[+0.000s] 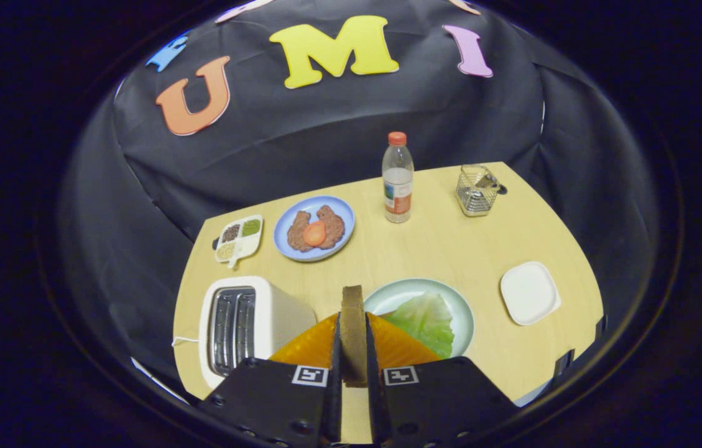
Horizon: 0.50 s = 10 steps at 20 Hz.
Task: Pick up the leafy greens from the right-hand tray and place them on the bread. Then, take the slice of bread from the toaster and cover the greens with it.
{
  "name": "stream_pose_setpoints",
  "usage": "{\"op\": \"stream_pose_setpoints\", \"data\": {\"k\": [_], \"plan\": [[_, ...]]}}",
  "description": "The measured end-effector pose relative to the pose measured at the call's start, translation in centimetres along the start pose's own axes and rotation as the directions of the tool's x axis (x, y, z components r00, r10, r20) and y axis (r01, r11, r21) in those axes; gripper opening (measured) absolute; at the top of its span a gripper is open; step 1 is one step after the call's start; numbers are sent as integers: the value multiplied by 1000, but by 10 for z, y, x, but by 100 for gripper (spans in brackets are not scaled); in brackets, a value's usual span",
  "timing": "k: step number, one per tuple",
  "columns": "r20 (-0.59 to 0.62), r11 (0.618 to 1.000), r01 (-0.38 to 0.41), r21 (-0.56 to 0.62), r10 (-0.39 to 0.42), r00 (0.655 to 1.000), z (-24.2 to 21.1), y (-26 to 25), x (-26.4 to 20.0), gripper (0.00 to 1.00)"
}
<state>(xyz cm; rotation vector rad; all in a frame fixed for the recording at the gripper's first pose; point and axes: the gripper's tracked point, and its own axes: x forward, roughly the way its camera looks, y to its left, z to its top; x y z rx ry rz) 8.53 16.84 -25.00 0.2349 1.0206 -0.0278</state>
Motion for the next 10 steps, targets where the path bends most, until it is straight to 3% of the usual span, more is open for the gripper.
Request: {"op": "stream_pose_setpoints", "data": {"k": [10], "plan": [[-43, 996, -90, -9, 89, 995, -16, -38, 60, 18]]}}
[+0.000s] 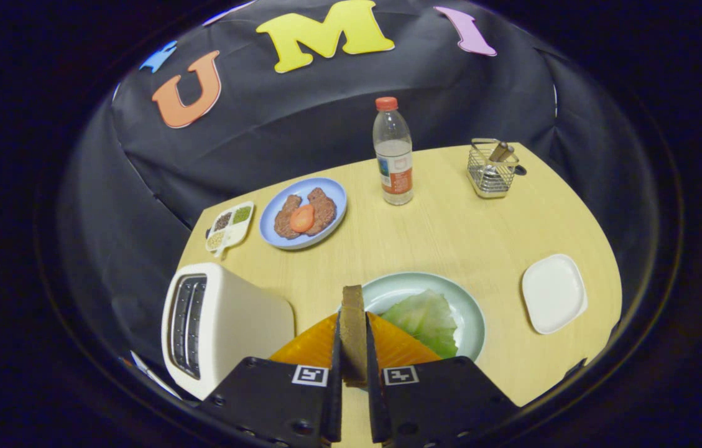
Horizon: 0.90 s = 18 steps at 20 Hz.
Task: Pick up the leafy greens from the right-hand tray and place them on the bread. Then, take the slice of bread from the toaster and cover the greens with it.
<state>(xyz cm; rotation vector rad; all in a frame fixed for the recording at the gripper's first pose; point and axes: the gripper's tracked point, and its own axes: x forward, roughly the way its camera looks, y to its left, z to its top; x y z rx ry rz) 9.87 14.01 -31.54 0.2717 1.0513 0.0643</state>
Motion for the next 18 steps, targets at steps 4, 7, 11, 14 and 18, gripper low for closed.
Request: {"op": "stream_pose_setpoints", "data": {"k": [4, 7, 11, 14, 18], "plan": [[-5, 999, -8, -42, 8, 1000, -5, -23, 10, 18], [-11, 996, 18, -82, -19, 1000, -4, -45, 19, 18], [-63, 998, 34, -48, -37, 997, -15, -68, 31, 18], [-81, 998, 34, -44, -38, 996, -19, -77, 39, 29], [-91, 996, 49, -73, -56, 994, -24, -85, 44, 38]]}}
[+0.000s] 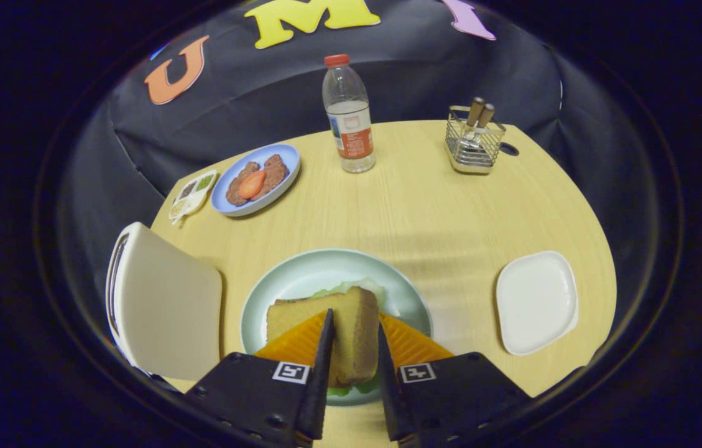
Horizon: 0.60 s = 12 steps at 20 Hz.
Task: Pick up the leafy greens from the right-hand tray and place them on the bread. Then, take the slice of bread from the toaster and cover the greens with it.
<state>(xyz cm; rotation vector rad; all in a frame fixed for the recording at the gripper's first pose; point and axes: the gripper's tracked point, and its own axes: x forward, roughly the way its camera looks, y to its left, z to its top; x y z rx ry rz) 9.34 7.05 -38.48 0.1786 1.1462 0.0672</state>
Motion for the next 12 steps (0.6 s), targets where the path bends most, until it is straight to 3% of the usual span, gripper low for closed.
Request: {"op": "stream_pose_setpoints", "data": {"k": [1, 4, 12], "plan": [[7, 1000, 20, -19, -19, 1000, 1, -4, 0, 39], [23, 995, 62, -74, -61, 998, 0, -10, 4, 59], [122, 986, 121, -111, -108, 987, 13, -10, -26, 70]]}}
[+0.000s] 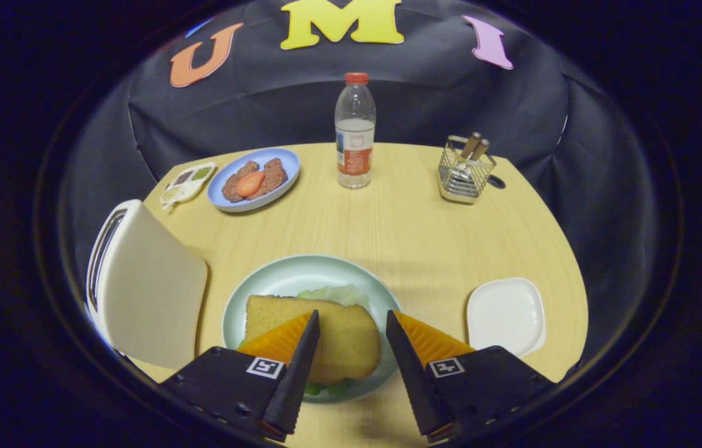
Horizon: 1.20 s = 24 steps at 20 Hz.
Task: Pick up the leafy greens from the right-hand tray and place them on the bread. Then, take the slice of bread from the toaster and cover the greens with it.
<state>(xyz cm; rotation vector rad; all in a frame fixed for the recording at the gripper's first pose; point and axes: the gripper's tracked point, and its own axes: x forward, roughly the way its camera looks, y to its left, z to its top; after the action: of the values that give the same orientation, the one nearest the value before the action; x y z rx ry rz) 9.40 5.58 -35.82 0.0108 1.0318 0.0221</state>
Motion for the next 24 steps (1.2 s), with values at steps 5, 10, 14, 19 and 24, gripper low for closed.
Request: {"op": "stream_pose_setpoints", "data": {"k": [5, 10, 14, 19, 24], "plan": [[127, 1000, 12, -2, -12, 992, 27, 10, -58, 77], [309, 1000, 17, -19, -10, 951, 65, 24, -138, 85], [416, 999, 7, -45, 12, 909, 86, 38, -200, 92], [565, 999, 18, -48, 12, 825, 107, 36, -273, 96], [659, 999, 13, -43, 19, 752, 105, 24, -346, 96]]}}
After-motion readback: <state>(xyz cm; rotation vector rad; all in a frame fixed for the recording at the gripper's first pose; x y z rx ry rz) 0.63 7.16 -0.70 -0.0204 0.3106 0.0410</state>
